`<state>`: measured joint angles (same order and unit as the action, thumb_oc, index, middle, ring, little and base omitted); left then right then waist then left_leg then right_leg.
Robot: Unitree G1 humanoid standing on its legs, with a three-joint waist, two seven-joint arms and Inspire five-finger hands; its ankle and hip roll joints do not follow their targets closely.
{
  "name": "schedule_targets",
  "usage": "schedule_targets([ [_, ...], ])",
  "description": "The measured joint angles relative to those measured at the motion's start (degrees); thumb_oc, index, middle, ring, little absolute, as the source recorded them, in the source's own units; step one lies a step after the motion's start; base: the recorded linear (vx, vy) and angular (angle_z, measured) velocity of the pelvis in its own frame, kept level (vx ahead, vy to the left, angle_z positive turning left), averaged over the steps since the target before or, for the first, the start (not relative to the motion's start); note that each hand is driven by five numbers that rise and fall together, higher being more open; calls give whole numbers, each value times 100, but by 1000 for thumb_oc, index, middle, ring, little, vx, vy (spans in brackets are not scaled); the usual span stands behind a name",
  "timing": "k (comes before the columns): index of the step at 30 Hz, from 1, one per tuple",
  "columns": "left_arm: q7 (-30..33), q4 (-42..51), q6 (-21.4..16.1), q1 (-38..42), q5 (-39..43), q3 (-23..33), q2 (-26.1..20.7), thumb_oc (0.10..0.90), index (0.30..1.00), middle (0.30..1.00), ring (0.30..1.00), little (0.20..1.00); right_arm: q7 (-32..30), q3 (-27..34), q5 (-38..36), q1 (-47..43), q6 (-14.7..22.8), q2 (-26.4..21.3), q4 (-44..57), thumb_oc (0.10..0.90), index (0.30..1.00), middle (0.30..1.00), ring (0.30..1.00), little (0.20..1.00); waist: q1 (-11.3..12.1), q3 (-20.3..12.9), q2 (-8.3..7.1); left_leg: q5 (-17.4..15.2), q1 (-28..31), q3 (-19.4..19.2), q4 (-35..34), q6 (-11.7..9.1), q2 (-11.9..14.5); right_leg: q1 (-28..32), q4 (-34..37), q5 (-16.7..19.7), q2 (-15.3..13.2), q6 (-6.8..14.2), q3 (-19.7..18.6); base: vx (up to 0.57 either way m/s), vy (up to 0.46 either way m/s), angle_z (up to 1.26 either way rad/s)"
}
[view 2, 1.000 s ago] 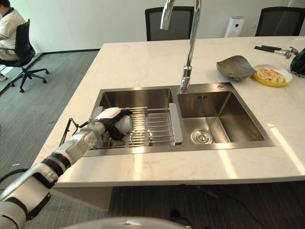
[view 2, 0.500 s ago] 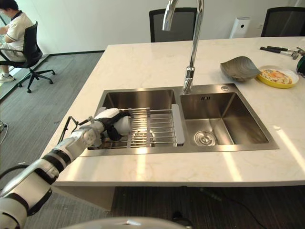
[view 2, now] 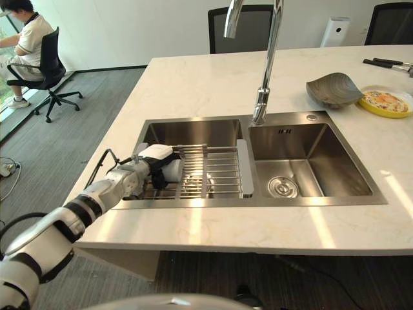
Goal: Place the dishes in the dishwasher.
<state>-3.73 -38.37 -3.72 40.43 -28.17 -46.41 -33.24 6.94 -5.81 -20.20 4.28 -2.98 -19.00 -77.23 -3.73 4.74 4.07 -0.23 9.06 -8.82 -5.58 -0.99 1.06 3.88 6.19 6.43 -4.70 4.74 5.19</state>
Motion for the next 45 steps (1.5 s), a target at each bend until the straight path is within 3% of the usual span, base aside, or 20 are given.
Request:
schedule_targets([
  [8,85,1025,-340,-104,-175,-174,-602,400,300,300,300,300,-3,11,-5,78,162,-1,37,800,900,900,900,900,14,169,-4,18,-3,2,27,1,35,8,0,8,29,-17,16,-8,-45,1],
  [9,196,1645,-410,-415,-168,-123,-925,400,300,300,300,300,-18,13,-6,125,204,36,39,800,900,900,900,900,14,194,-20,21,5,12,30,-6,69,28,0,-16,50,-31,53,-15,-59,9],
  [12,300,2197,-580,-925,66,95,-1012,400,300,300,300,300,-47,15,-6,186,186,72,26,800,900,900,900,900,61,223,-22,24,17,98,29,-49,99,75,2,-46,83,-62,119,-30,-90,13],
  [14,345,2457,-556,-1438,441,722,-993,400,300,300,300,300,-94,15,-6,152,200,108,80,800,900,900,900,900,37,254,-18,38,28,148,31,-79,129,114,1,-73,102,-78,185,-31,-140,14],
  [17,355,3270,-570,-2847,2406,2529,-511,400,300,300,300,300,-128,23,-5,197,201,160,143,800,900,900,900,900,91,267,0,37,32,222,32,-144,204,132,3,-120,172,-145,243,4,-126,11],
  [23,449,3433,-540,-3134,4134,3063,-294,400,300,300,300,300,-134,8,48,206,189,147,143,800,900,900,900,900,536,277,72,78,-40,475,143,-262,312,261,-15,-189,287,-217,459,-129,-160,27],
  [24,290,3589,-495,-3224,4917,3768,704,400,300,300,300,300,-112,8,210,248,171,158,204,800,900,900,900,900,561,389,8,-37,-657,711,922,-420,230,225,-39,-199,200,-245,894,-123,-74,93],
  [25,430,3672,-589,-3210,5481,3923,1270,400,300,300,300,300,-91,-6,241,281,189,181,197,800,900,900,900,900,554,454,-73,73,-807,888,1060,-605,134,187,-16,-208,50,-299,1083,-158,-127,118],
  [28,416,3776,-575,-3261,6212,4033,1318,400,300,300,300,300,-96,-114,447,184,189,12,148,800,900,900,900,900,832,546,92,409,-854,1089,685,-805,214,177,-49,-205,163,-350,1411,-184,-106,72],
  [29,448,3815,-578,-3232,6563,4107,1404,400,300,300,300,300,-95,-105,504,150,197,-32,161,800,900,900,900,900,728,591,101,601,-910,1133,478,-1038,200,149,-24,-248,91,-461,1706,-224,-46,113],
  [33,423,3824,-562,-3243,7114,4132,1339,400,300,300,300,300,-119,-78,672,72,199,-170,312,800,900,900,900,900,616,679,28,536,-791,-258,759,-1107,757,147,-25,-197,-172,-668,2359,-229,-4,89],
  [36,359,3830,-562,-3243,7153,4138,1319,400,300,300,300,300,-129,2,670,19,190,-188,405,800,900,900,900,900,449,684,-44,354,-453,-673,1402,-1318,1250,161,-15,-131,-372,-691,2692,-212,53,66],
  [37,352,3824,-553,-3229,7152,4136,1309,400,300,300,300,300,-120,3,670,-7,178,-167,477,800,900,900,900,900,254,688,-79,351,-286,-949,1834,-1375,1499,270,-54,-127,-445,-581,2867,-286,156,89],
  [38,324,3833,-555,-3235,7153,4133,1381,400,300,300,300,300,-119,11,669,30,181,-197,501,800,900,900,900,900,120,619,-32,755,-28,-849,1575,-1303,1535,232,-112,-155,-468,-361,2785,-289,159,101],
  [39,273,3787,-552,-3147,7149,4093,1437,400,300,300,300,300,-116,41,663,62,191,-271,550,800,900,900,900,900,35,637,22,718,59,-918,1712,-1387,1660,181,-211,-90,-614,-442,2921,-221,168,89],
  [40,244,3768,-537,-3117,7147,4067,1464,400,300,300,300,300,-126,30,663,78,188,-316,578,800,900,900,900,900,-60,592,127,1007,88,-1000,1618,-1251,1648,182,-280,-107,-648,-373,3035,-248,219,70],
  [41,237,3766,-525,-3103,7146,4054,1488,400,300,300,300,300,-132,29,662,92,185,-345,594,800,900,900,900,900,-114,584,156,1033,117,-968,1505,-1340,1592,157,-348,-118,-643,-291,3100,-471,427,107],
  [42,205,3756,-463,-3074,7142,4049,1542,400,300,300,300,300,-114,86,663,158,163,-357,587,800,900,900,900,900,-171,606,111,965,199,-761,1012,-1210,1381,3,-906,-24,-1172,-248,3197,-353,333,133],
  [43,180,3751,-417,-3083,7139,4045,1542,400,300,300,300,300,-81,133,663,263,151,-328,548,800,900,900,900,900,-153,595,71,745,134,-769,1047,-1031,1276,76,-1161,-24,-1396,-248,3334,-398,477,160],
  [45,218,3759,-425,-3193,7132,4123,1511,400,300,300,300,300,-87,100,665,364,137,-327,398,800,900,900,900,900,-169,483,154,476,153,-729,908,-882,1179,-100,-1819,-492,-1597,185,3599,-259,500,113],
])
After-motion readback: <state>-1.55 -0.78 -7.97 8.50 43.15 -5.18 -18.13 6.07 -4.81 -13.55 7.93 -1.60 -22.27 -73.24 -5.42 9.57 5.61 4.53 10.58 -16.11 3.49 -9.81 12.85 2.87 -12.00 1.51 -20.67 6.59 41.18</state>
